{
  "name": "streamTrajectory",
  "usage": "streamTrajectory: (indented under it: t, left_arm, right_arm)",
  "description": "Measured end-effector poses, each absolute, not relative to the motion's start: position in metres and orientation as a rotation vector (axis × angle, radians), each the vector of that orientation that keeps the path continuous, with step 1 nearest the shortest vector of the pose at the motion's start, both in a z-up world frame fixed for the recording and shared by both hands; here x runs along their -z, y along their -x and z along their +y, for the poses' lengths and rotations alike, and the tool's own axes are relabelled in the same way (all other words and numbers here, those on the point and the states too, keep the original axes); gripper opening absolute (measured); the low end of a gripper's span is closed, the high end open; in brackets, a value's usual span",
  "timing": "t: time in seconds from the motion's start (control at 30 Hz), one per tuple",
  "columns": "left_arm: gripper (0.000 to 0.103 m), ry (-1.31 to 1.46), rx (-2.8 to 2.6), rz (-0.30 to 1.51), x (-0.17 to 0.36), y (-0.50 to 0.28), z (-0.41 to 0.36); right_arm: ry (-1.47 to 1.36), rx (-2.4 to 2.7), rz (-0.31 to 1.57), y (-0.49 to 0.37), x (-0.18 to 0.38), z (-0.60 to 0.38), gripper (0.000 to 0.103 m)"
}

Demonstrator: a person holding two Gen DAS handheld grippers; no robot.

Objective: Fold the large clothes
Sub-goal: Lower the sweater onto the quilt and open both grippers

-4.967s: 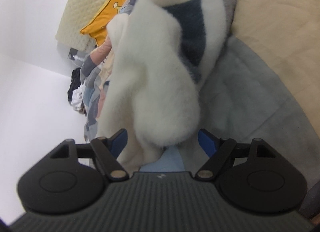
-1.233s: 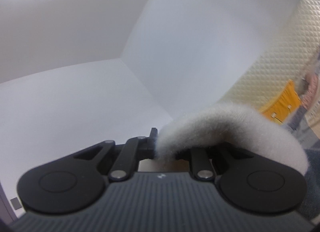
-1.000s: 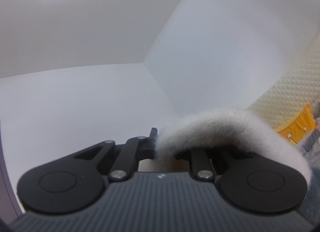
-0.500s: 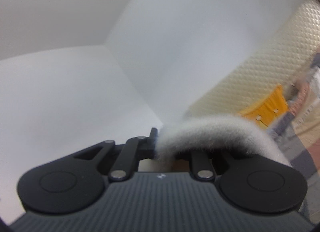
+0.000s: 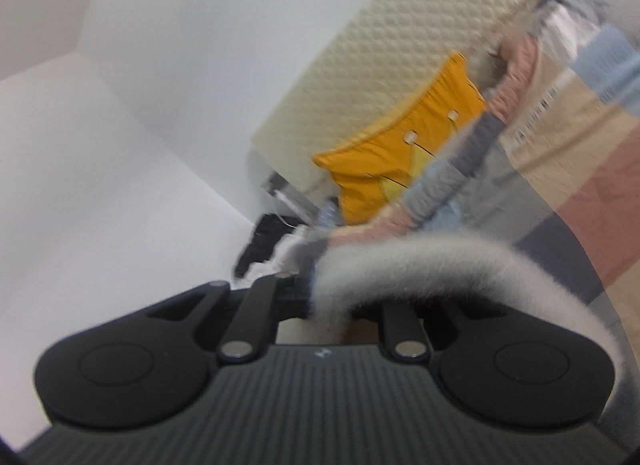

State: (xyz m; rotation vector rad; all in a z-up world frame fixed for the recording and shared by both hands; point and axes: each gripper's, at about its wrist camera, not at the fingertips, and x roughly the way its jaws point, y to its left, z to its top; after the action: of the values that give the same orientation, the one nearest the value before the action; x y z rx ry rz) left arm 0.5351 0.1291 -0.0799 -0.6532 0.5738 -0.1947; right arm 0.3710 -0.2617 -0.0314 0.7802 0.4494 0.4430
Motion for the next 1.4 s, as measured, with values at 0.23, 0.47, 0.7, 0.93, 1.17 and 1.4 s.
streamTrajectory:
  t: [0.23, 0.47, 0.7, 0.93, 1.17, 1.4]
  left_arm:
    - [0.020, 0.589, 0.158, 0.709, 0.185, -0.649, 0.120]
    - [0.020, 0.524, 0.129, 0.852, 0.260, -0.691, 0.116]
    - [0.022, 0.435, 0.173, 0.823, 0.253, -0.668, 0.108]
    - [0.057, 0.313, 0.272, 0.734, 0.201, -0.607, 0.093]
    - [0.057, 0.075, 0.410, 0.789, 0.199, -0.540, 0.058]
    - [0.056, 0.070, 0.285, 0.865, 0.232, -0.547, 0.047]
  right_arm:
    - [-0.790, -0.385, 0.573, -0.452, 0.124, -0.266, 0.017]
    - [-0.771, -0.304, 0.733, -0.503, 0.206, -0.260, 0.017]
    - [-0.838, -0.310, 0.750, -0.503, 0.233, -0.268, 0.018]
    - [-0.756, -0.359, 0.720, -0.470, 0.197, -0.258, 0.070]
    - [-0.490, -0.451, 0.712, -0.425, 0.164, -0.225, 0.064]
    - [-0.260, -0.411, 0.822, -0.432, 0.186, -0.180, 0.036]
